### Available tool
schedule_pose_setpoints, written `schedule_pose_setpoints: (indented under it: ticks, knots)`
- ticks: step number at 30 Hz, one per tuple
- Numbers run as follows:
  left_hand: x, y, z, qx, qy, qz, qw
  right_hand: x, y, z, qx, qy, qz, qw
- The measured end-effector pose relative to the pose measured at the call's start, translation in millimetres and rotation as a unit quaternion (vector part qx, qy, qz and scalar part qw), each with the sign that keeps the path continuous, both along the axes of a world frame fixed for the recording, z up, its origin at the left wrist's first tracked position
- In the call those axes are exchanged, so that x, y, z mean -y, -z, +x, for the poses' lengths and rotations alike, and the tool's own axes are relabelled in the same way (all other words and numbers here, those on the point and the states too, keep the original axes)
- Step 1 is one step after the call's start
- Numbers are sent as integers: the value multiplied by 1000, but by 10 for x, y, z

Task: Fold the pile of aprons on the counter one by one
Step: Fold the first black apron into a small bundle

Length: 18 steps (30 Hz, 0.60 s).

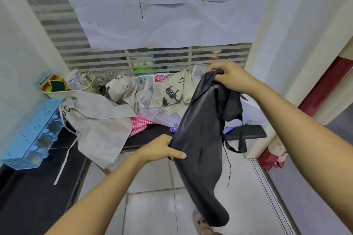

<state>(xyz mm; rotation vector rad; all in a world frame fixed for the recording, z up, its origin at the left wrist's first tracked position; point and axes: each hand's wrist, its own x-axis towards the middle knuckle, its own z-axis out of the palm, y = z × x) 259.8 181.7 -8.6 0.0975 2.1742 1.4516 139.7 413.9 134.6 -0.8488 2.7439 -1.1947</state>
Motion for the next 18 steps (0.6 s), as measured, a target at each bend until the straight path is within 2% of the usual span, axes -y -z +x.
schedule_pose_setpoints:
  ticks: [2, 4, 6, 8, 9, 11, 13, 14, 15, 18]
  knots:
    - [168, 55, 24, 74, 69, -24, 995, -159, 98, -60, -31, 45, 58, 997]
    - [361, 94, 24, 123, 146, -130, 973, -313, 187, -119, -27, 82, 50, 995]
    - [593, 82, -58, 101, 162, -267, 944, -455, 195, -168, 7, 98, 35, 995]
    - [840, -48, -207, 47, 88, -359, 928, -579, 174, -224, 107, 53, 48, 992]
    - [977, -125, -302, 16, 30, -358, 933, -644, 168, -272, 185, 19, 46, 982]
    - [1205, -329, -473, -34, -116, -238, 964, -774, 161, -384, 318, -21, 14, 948]
    - [1331, -594, -638, -69, -237, -76, 966, -869, 151, -590, 372, -15, -20, 928]
    - [1375, -743, -780, -101, -277, -45, 955, -898, 123, -733, 376, 2, -34, 926]
    - [1393, -888, -907, -145, -299, -55, 942, -917, 103, -867, 372, 19, -29, 928]
    - [1414, -1290, -1455, -273, -326, -222, 877, -862, 19, -1363, 361, 52, 47, 930]
